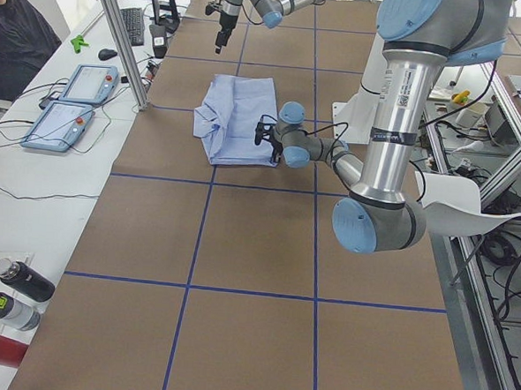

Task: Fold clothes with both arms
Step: 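Lower the left gripper to the folded shirt's side edge nearest it, then drag the folded shirt farther from the robot with the left gripper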

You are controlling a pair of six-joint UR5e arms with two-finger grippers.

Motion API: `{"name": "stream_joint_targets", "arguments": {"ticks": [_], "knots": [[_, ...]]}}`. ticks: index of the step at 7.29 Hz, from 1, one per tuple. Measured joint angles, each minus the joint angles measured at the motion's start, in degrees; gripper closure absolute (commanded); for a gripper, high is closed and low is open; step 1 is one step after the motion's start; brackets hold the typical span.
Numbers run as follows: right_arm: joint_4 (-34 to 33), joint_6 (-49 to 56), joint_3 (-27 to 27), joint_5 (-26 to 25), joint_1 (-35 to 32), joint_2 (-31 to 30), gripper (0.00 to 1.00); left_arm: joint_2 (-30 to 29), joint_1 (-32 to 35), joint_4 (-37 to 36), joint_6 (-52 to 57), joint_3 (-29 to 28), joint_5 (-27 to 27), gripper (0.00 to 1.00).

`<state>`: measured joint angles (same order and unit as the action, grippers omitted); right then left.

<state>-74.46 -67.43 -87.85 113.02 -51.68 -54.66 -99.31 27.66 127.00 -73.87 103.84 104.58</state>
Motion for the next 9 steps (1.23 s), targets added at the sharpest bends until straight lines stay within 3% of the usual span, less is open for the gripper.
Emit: {"name": "stream_joint_targets", "arguments": {"ticks": [4,6,7,9], "knots": [[0.0,0.0,0.1,-0.1,0.1,0.0,0.0,2.3,2.0,-1.0,2.9,2.2,2.0,1.0],[0.0,0.0,0.2,-0.2,0.2,0.0,0.0,1.4,9.7,-4.9,12.6,-0.7,2.6,1.0],[0.1,0.0,0.1,-0.2,0.3,0.0,0.0,-1.7,14.4,-6.3,18.1,-5.7,2.5,1.0],[0.1,0.0,-0.1,-0.2,0.4,0.1,0.0,-14.9,22.9,-6.6,24.8,-23.8,1.5,1.0]]}}
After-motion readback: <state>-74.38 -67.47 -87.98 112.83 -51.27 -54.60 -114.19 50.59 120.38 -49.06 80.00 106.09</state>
